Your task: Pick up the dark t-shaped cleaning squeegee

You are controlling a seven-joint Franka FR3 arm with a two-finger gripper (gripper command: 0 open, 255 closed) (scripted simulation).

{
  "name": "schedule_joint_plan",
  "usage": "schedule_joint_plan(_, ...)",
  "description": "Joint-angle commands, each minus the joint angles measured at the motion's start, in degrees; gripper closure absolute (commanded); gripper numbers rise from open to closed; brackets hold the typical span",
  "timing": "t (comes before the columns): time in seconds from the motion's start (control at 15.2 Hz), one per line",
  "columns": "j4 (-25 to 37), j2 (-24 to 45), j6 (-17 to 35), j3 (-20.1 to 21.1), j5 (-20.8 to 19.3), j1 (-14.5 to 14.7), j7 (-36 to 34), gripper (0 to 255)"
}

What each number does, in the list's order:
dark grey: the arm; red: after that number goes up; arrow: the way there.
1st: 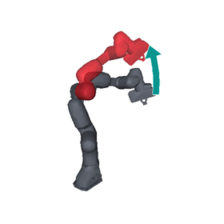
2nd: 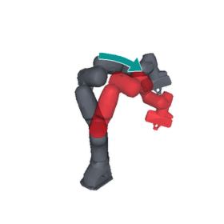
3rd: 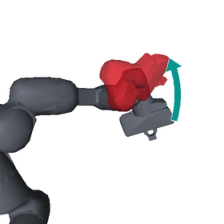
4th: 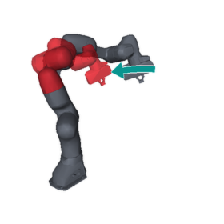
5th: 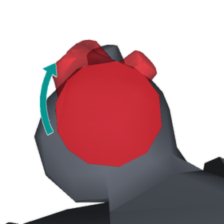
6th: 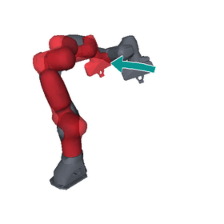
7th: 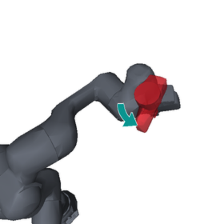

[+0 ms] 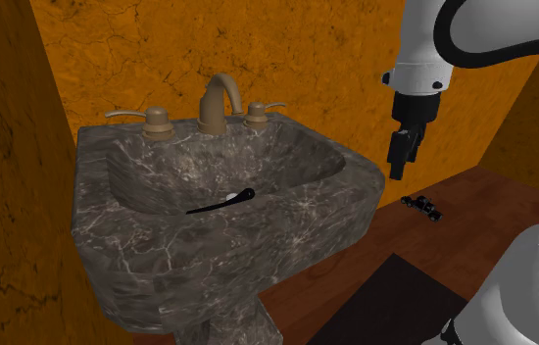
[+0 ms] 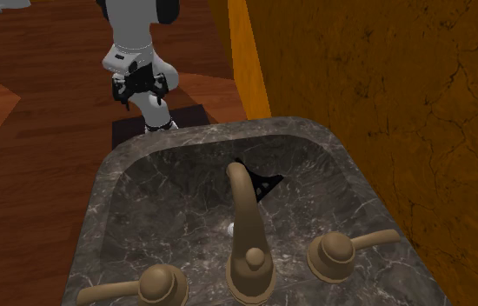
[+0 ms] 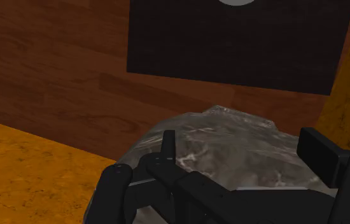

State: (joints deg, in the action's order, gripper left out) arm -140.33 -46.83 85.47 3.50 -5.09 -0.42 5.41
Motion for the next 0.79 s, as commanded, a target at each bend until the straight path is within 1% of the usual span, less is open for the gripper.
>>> schedule_joint_plan(0.0, 0.0, 0.0, 0.0, 0.0, 0.0, 0.0, 0.0, 0)
schedule_joint_plan(0.4, 3.2, 11.1, 7.6, 0.4, 6.2, 2.3, -0.5, 0)
schedule_joint_plan(0.73, 7.5, 20.7, 12.9, 0.8, 11.4, 4.3, 0.0, 0)
